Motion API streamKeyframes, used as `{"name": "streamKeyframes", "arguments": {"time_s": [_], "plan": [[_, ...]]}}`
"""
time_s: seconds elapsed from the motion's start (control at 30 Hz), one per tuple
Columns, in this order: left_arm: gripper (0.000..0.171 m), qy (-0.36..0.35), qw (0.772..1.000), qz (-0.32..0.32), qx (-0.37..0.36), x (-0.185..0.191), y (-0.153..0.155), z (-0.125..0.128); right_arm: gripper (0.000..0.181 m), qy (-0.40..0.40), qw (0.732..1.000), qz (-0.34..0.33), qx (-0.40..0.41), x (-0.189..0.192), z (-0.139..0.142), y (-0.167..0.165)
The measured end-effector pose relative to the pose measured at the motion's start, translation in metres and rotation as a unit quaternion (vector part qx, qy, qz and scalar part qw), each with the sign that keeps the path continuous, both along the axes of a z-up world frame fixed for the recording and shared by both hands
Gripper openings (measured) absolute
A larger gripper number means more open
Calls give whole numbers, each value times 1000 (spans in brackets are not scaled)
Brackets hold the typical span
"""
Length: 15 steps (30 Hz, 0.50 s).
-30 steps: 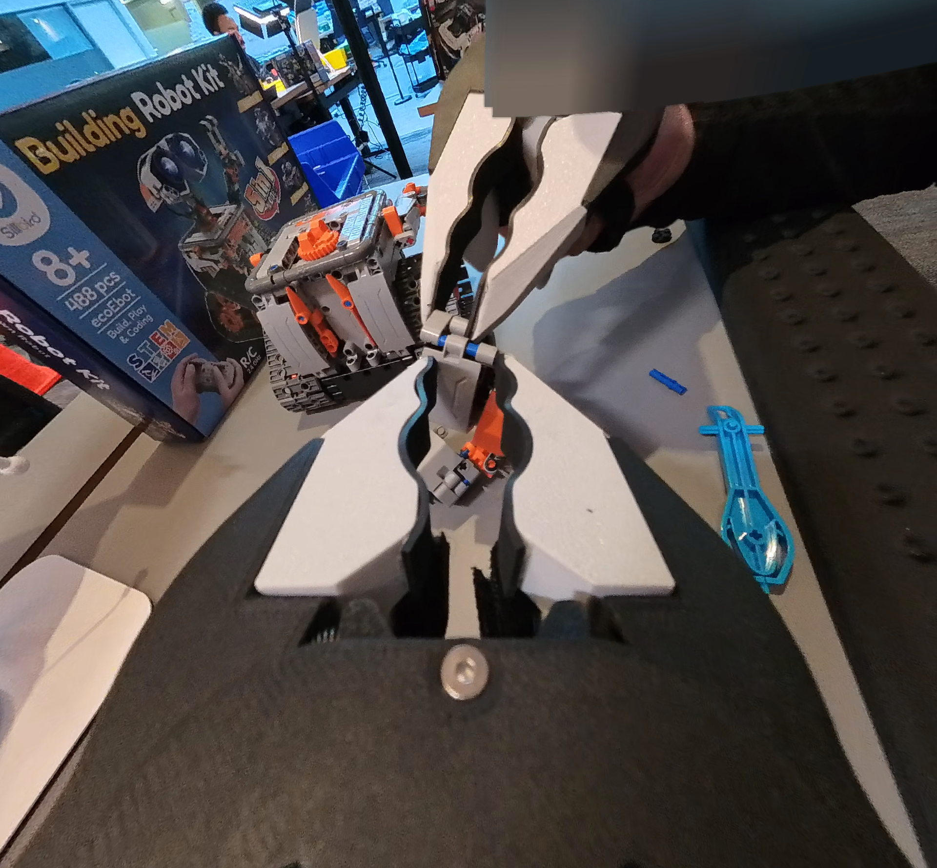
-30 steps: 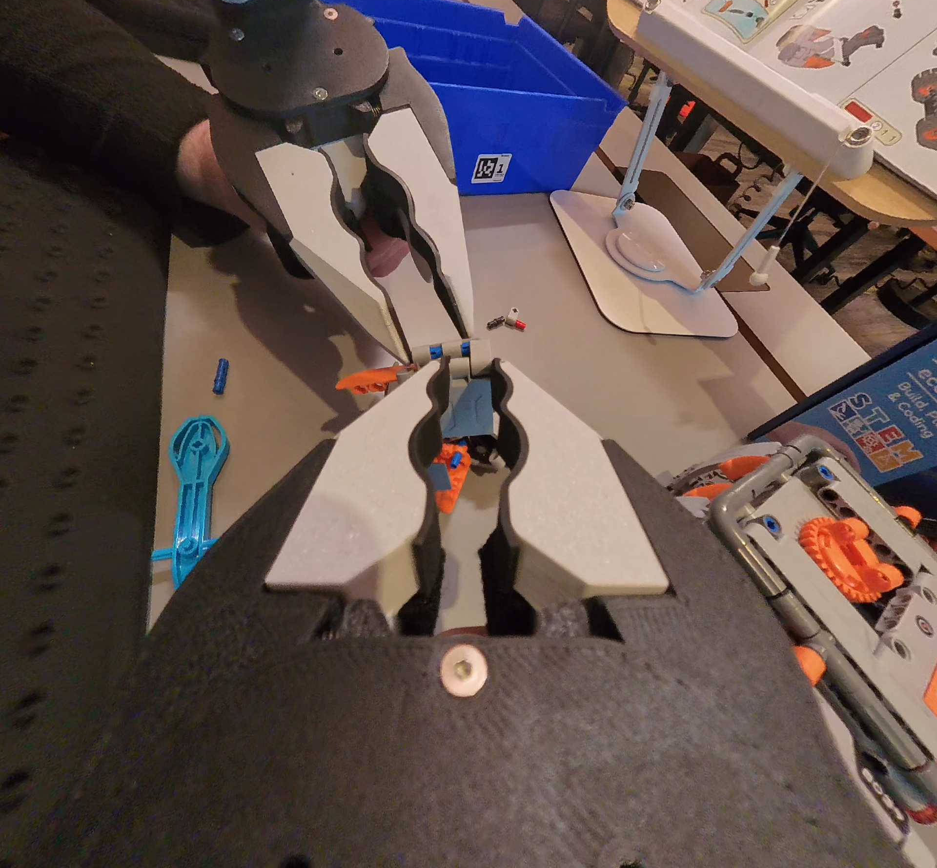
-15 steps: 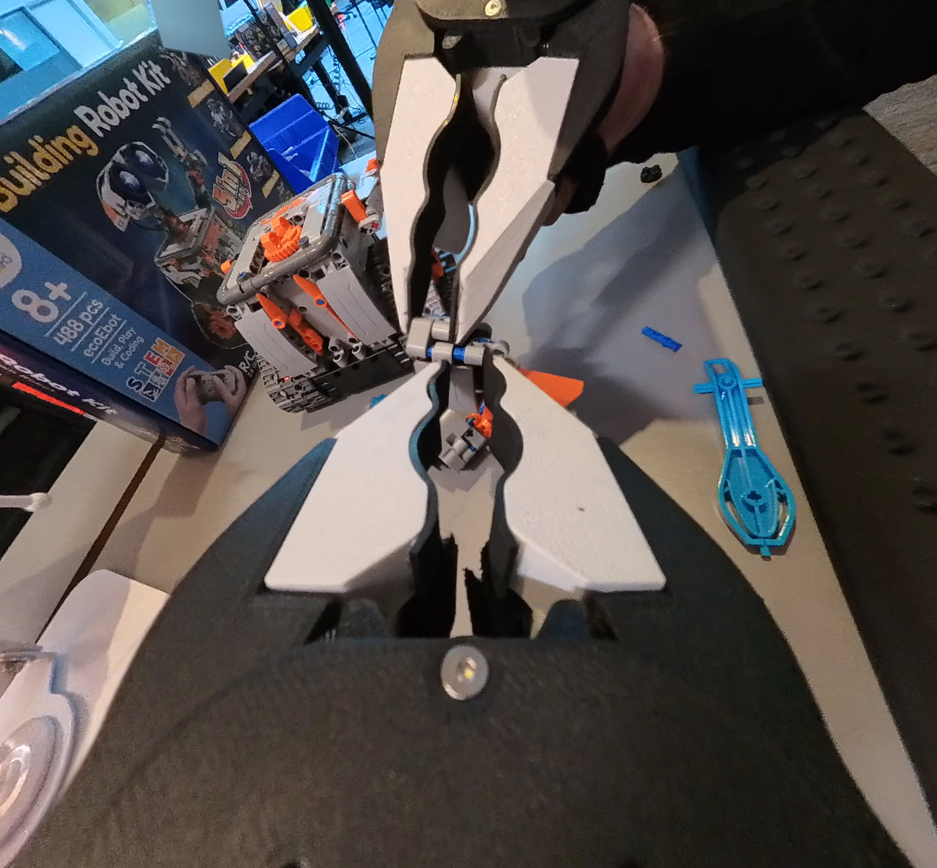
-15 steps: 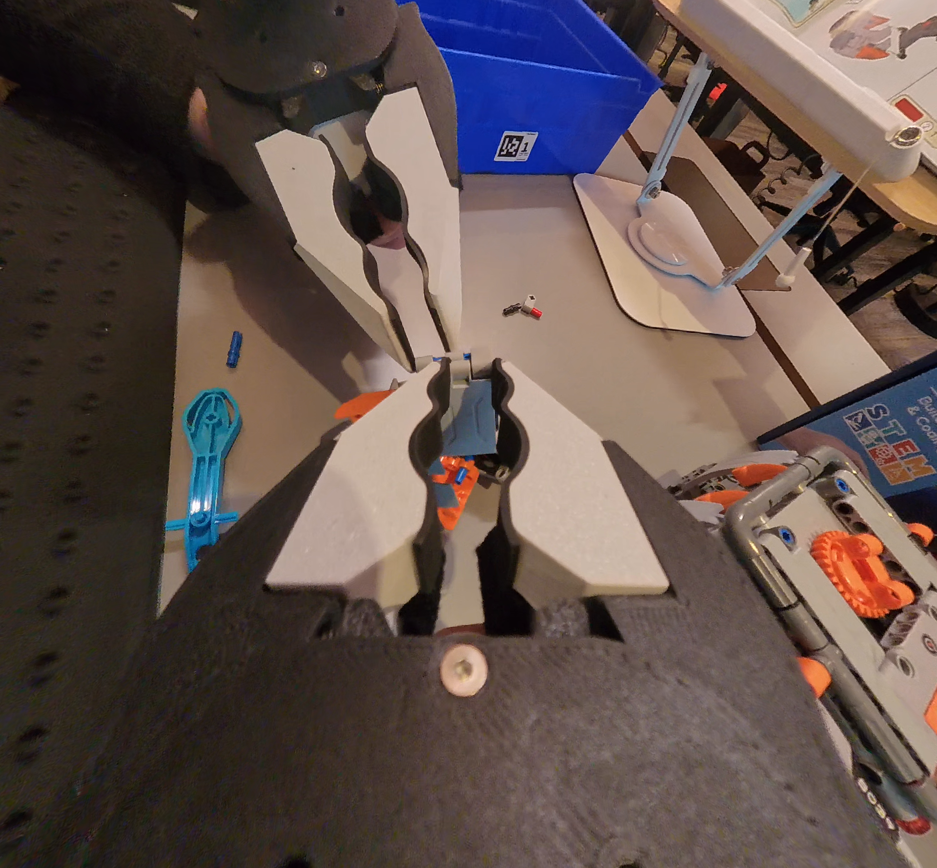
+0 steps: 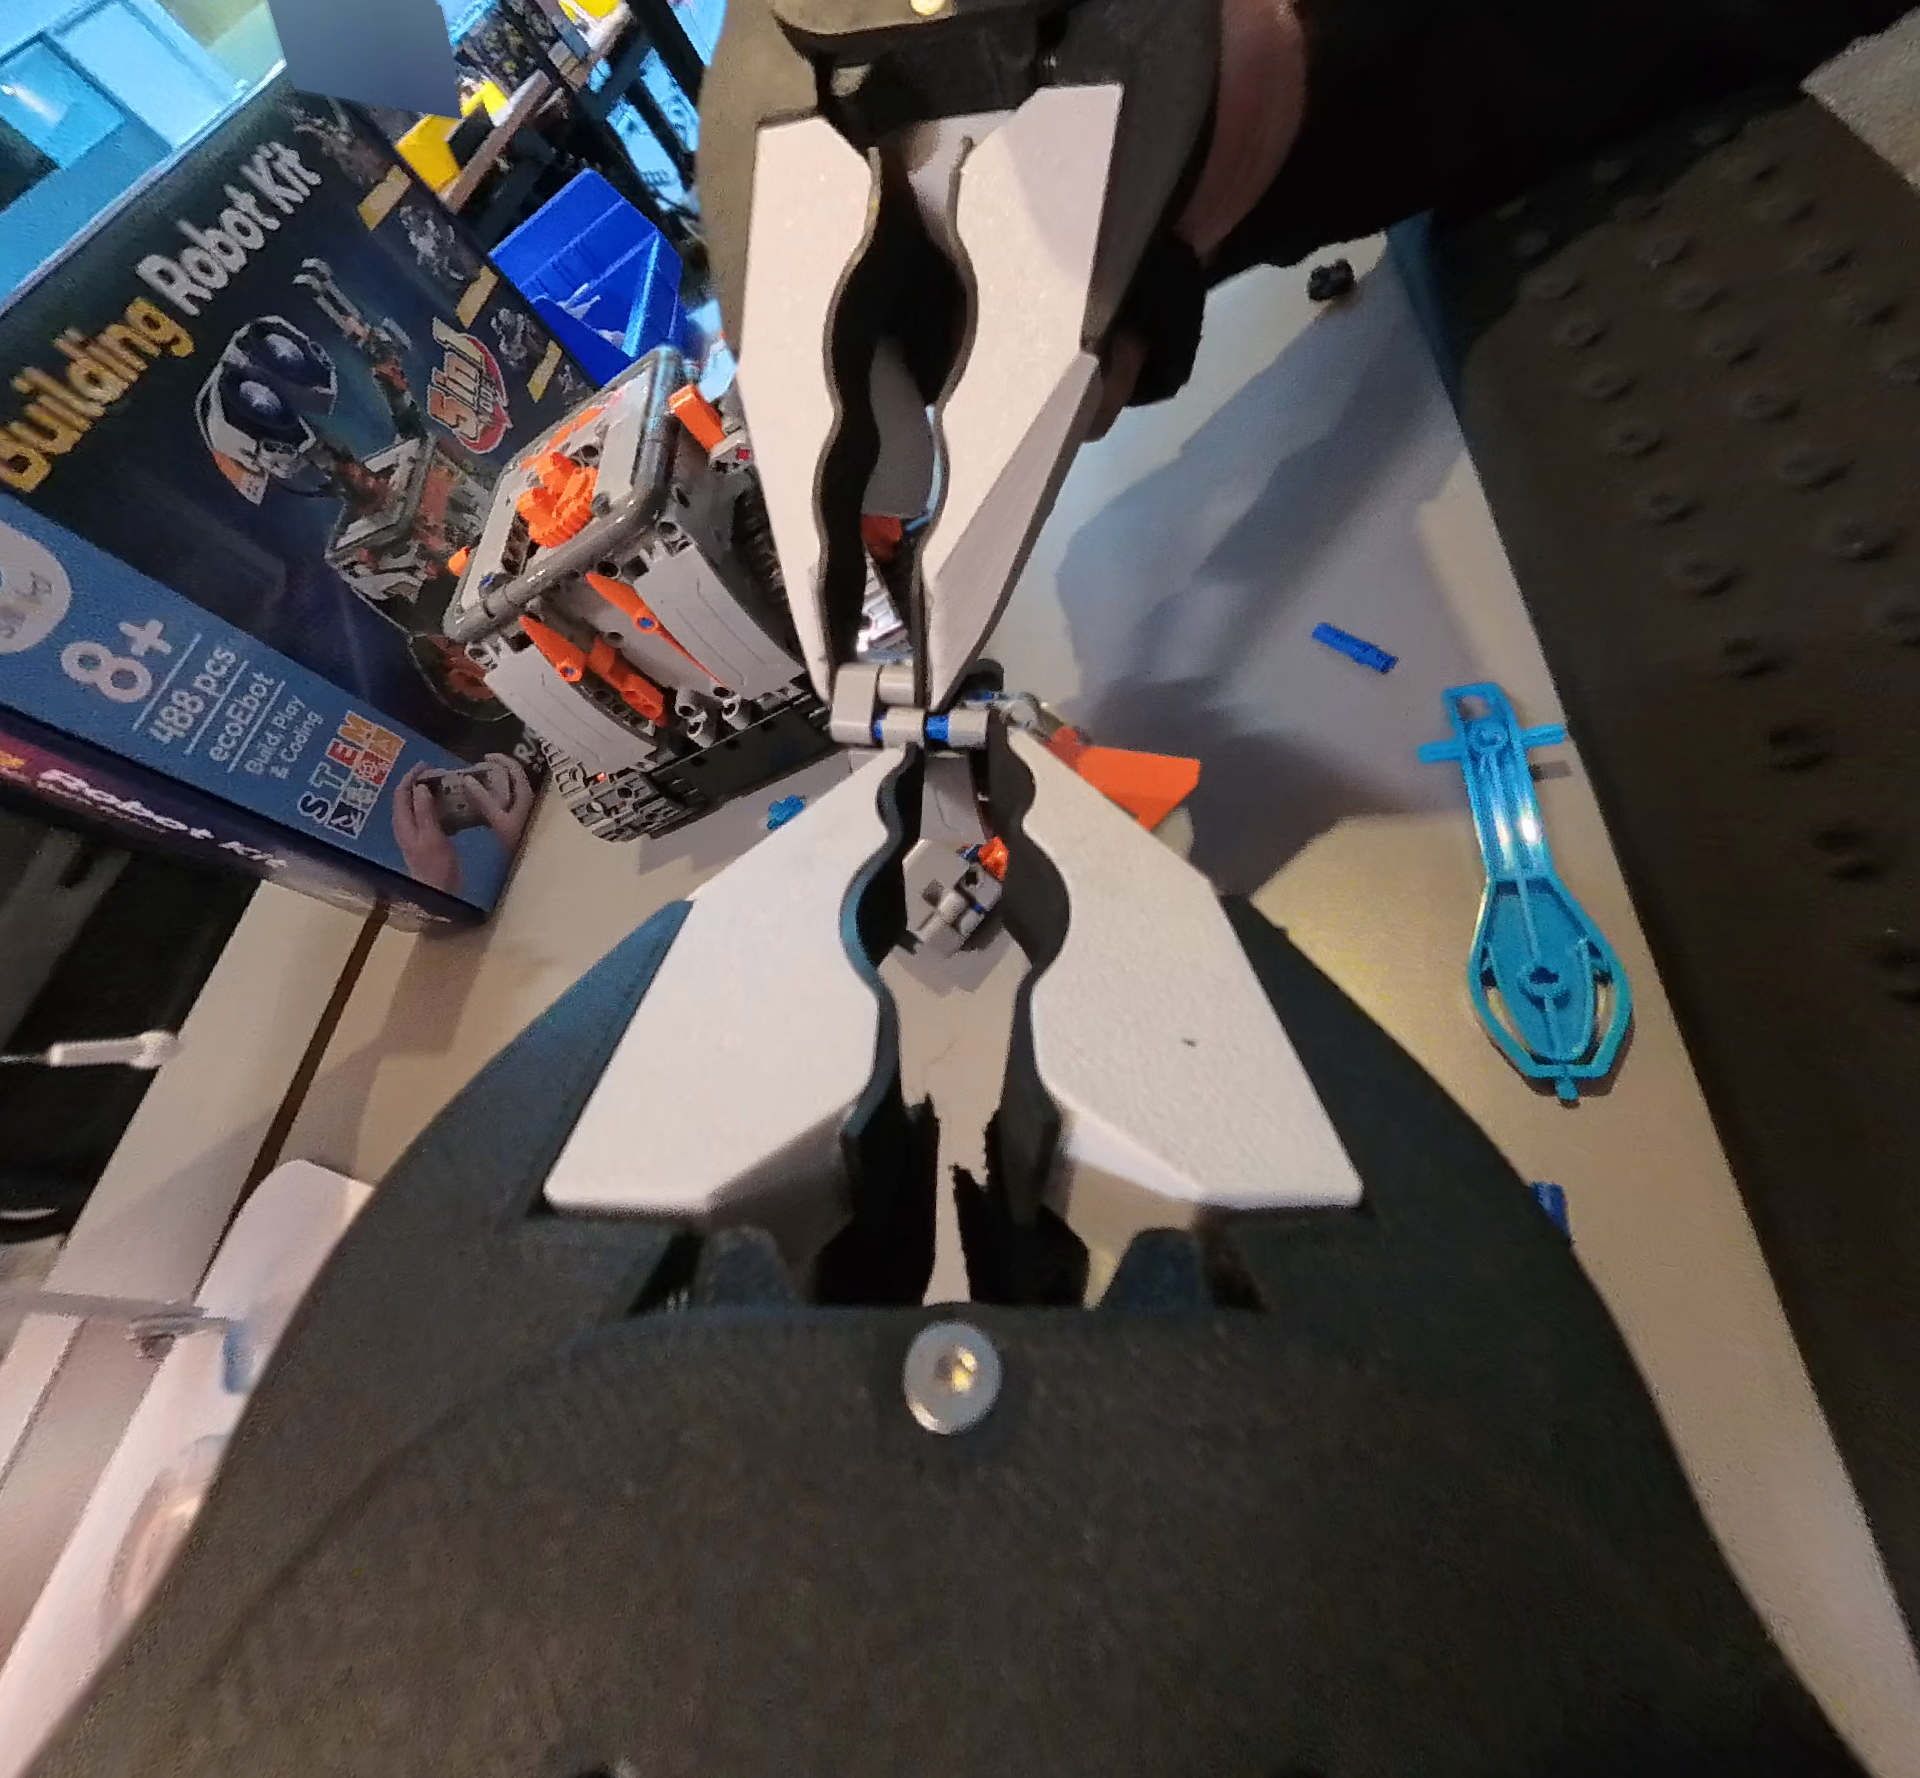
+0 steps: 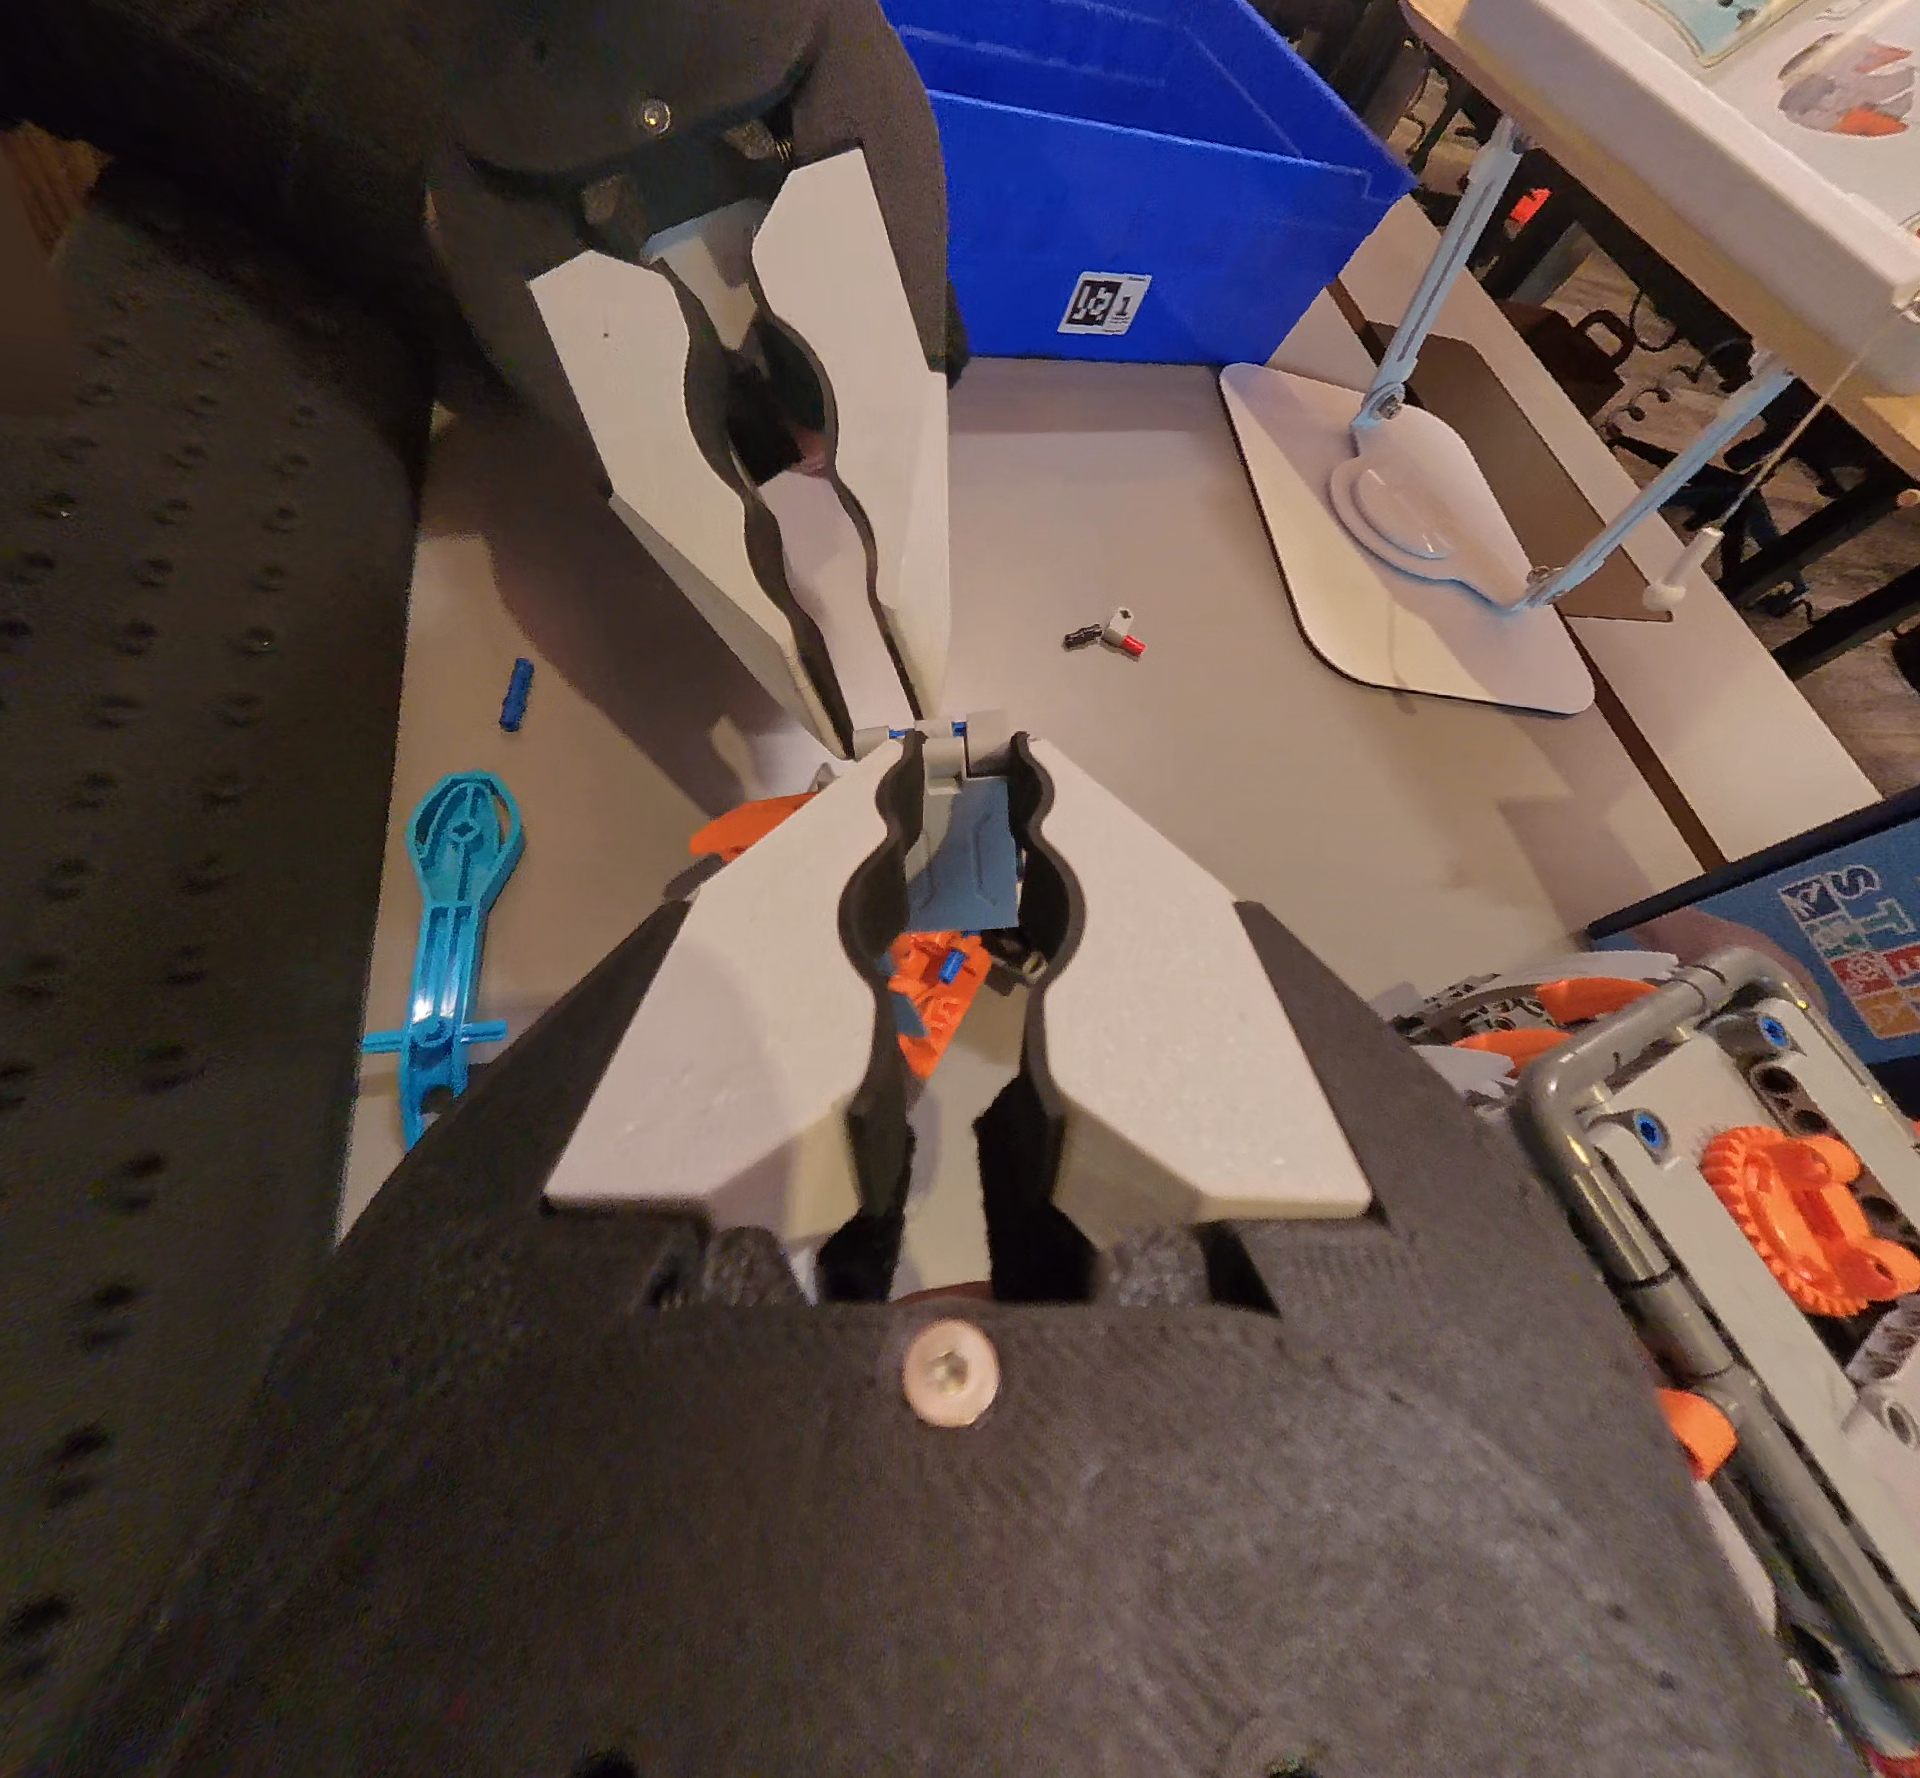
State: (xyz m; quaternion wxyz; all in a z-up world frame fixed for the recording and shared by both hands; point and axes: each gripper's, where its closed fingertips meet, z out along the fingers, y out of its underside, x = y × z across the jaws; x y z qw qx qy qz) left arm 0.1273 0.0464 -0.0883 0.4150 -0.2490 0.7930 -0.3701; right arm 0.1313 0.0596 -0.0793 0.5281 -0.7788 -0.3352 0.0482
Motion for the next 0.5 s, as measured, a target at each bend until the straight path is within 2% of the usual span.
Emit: {"name": "streamKeyframes", "arguments": {"time_s": [0.13,0.23,0.37,0.5], "plan": [[7,14,999,-16,51,-3,-5,-10,13,-13,1000,21,-13,-6,-5,-4],[0,31,994,-37,95,-5,-17,-27,12,-24,998,50,-20,-21,-11,-7],[0,24,997,-34,67,-5,-17,-17,13,-17,999,37,0,-15,-3,-6],[0,-5,999,-16,51,-3,-10,-7,13,35,999,20,-1,-5,3,-3]]}}
